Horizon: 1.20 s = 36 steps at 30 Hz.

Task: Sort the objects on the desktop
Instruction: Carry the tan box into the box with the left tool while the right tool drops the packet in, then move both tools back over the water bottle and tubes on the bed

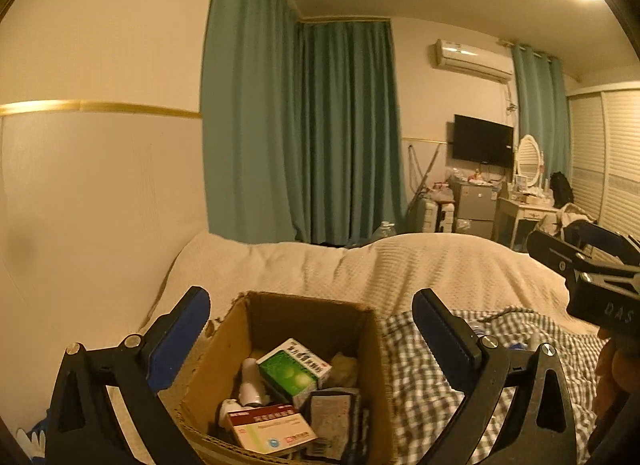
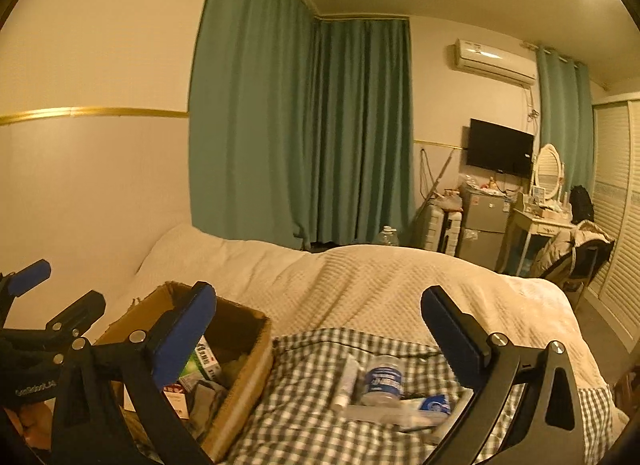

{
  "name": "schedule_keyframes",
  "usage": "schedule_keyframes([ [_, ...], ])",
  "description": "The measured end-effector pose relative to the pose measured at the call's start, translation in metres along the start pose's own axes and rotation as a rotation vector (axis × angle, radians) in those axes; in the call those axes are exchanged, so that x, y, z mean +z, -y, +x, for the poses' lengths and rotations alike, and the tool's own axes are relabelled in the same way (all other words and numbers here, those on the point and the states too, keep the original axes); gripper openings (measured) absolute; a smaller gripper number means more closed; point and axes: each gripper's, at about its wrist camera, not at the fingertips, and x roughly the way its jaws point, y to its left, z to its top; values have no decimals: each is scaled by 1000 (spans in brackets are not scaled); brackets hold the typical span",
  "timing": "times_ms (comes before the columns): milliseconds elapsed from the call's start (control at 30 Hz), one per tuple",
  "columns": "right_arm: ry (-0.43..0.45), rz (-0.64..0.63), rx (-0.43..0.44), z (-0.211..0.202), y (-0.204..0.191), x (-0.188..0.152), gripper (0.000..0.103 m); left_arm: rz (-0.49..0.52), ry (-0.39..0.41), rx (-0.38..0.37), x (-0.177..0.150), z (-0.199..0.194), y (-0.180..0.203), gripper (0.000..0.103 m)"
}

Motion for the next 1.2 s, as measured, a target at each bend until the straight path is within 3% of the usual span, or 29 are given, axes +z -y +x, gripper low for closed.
schedule_keyframes([
  [367,-13,112,-48,-26,82,-13,103,100,-4,-61,-5,-7,71,103],
  [733,-71,190,-118,-30,149,-47,103,165,-66,-139,-20,5,130,103],
  [1000,-147,246,-145,-11,183,-74,103,153,-131,-151,-31,38,147,103],
  [1200,-184,257,-130,5,199,-82,103,200,-177,-155,-39,63,158,103],
])
